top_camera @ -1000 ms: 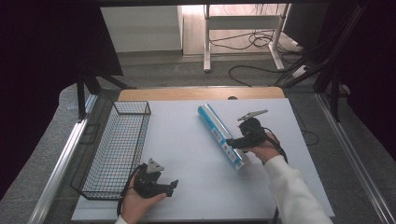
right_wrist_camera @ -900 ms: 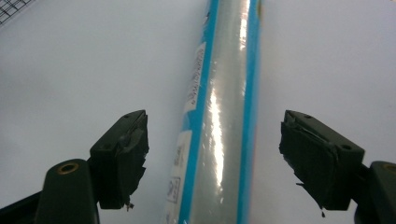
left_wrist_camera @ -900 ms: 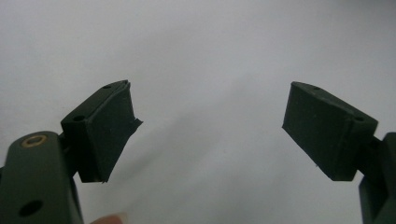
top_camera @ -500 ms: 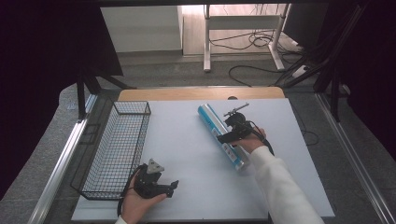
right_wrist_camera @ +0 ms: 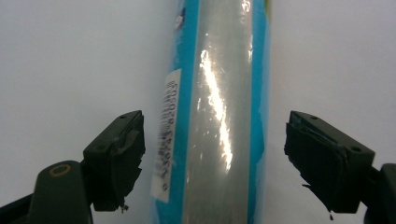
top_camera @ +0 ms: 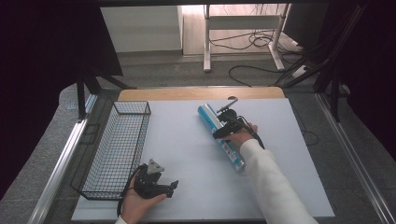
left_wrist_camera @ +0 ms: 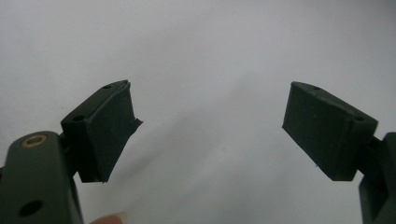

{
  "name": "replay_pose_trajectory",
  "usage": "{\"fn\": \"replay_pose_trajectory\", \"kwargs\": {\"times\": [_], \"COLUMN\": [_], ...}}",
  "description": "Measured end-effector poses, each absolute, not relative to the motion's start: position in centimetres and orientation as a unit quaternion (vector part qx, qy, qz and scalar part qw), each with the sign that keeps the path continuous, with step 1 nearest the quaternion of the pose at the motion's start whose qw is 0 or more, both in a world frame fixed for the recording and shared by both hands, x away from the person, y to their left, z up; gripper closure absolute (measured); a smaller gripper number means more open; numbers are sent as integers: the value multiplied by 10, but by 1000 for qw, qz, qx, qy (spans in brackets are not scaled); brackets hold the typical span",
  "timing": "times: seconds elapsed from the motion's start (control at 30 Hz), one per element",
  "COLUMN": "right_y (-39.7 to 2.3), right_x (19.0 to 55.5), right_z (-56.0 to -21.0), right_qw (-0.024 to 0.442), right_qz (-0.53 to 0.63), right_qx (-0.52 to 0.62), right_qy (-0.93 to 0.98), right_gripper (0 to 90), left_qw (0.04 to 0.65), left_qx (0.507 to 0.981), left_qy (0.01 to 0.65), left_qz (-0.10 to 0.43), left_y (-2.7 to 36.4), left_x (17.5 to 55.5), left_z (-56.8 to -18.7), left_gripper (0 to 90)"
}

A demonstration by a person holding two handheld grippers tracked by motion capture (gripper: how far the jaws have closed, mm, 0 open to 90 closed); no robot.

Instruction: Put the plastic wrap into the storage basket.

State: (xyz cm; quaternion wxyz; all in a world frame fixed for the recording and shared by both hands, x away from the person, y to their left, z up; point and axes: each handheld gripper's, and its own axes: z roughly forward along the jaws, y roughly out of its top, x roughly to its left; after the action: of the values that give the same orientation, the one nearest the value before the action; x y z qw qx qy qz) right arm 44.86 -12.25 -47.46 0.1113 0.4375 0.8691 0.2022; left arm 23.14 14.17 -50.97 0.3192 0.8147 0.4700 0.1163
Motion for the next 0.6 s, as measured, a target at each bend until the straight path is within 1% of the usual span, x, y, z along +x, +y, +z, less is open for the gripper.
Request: {"fn": "replay_pose_trajectory", "kwargs": {"times": [0.23, 0.33, 0.6], "right_y": [-115, -113, -115], "right_x": [457, 460, 463], "right_z": [-487, -494, -493], "right_qw": [98, 85, 72], "right_qz": [173, 149, 149], "right_qx": [441, 438, 458], "right_qy": [875, 882, 873], "right_gripper": [229, 286, 309], "left_qw": [318, 315, 314], "left_qx": [815, 817, 818], "left_qy": [470, 469, 467], "left_qz": [117, 117, 116], "left_y": [142, 142, 140], "left_x": [231, 231, 231], "left_z": [-510, -511, -511], "left_gripper": [165, 165, 166]}}
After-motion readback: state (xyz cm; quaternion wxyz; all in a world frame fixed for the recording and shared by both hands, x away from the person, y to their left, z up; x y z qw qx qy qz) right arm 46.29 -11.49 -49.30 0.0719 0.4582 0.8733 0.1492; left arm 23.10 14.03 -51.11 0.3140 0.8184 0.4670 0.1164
